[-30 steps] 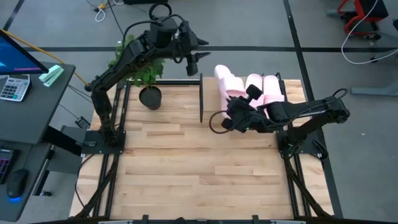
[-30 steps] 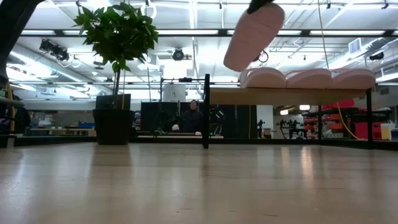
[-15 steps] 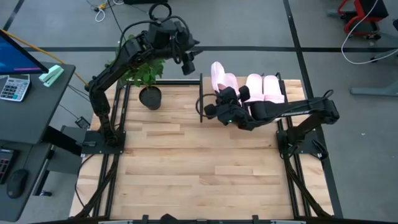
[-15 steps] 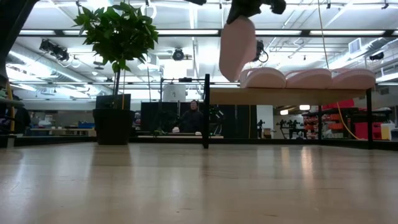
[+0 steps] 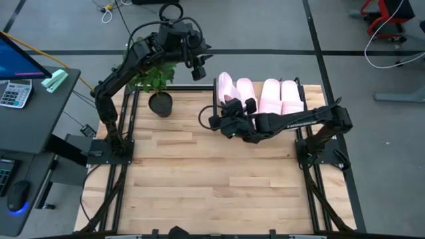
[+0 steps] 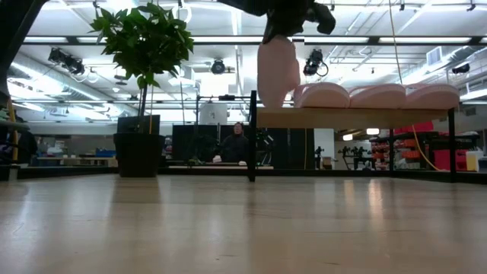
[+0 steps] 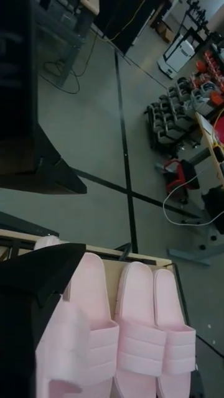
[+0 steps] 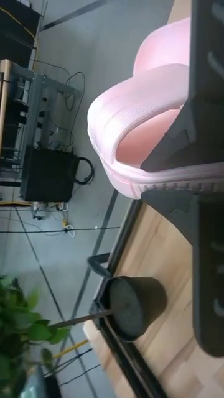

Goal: Pick and place slides into the shelf
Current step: Put the pink slide on the shelf, then adjust the pink slides on the shelf

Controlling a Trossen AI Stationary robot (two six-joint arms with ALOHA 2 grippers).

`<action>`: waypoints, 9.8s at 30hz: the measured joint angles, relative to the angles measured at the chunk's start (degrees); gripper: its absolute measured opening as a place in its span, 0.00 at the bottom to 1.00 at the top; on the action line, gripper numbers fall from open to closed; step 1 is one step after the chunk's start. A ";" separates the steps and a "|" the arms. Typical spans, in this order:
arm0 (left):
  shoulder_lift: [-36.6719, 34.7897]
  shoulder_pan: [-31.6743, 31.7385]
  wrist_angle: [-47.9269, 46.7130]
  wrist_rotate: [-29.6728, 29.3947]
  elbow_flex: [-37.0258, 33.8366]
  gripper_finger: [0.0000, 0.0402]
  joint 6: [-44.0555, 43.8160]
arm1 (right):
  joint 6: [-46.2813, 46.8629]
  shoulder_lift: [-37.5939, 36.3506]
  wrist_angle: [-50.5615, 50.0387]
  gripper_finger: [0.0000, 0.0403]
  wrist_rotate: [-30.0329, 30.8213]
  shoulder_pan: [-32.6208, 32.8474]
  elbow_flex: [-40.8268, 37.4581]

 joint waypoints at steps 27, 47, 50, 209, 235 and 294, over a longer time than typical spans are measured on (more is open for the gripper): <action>0.02 0.18 -0.54 -0.02 0.00 0.31 0.06 | -7.65 2.16 -10.40 0.08 -9.72 -1.32 0.09; 0.04 1.10 -0.77 -0.02 0.00 0.31 0.20 | -10.58 2.16 -13.41 0.08 -16.95 -2.47 0.07; 0.04 1.37 -0.80 -0.02 0.00 0.31 0.19 | -12.37 2.16 -13.80 0.08 -17.94 -2.47 0.07; 0.07 4.39 -6.19 0.02 0.00 0.27 -1.62 | -14.94 1.44 -21.71 0.36 -57.72 -15.53 6.01; 0.07 4.40 -7.72 0.04 0.00 0.27 -2.61 | -23.89 -6.34 -35.22 0.19 -66.48 -25.30 14.44; 0.07 4.41 -7.58 0.04 0.00 0.27 -4.46 | -37.54 -7.61 -37.75 0.43 -37.91 -11.73 -4.09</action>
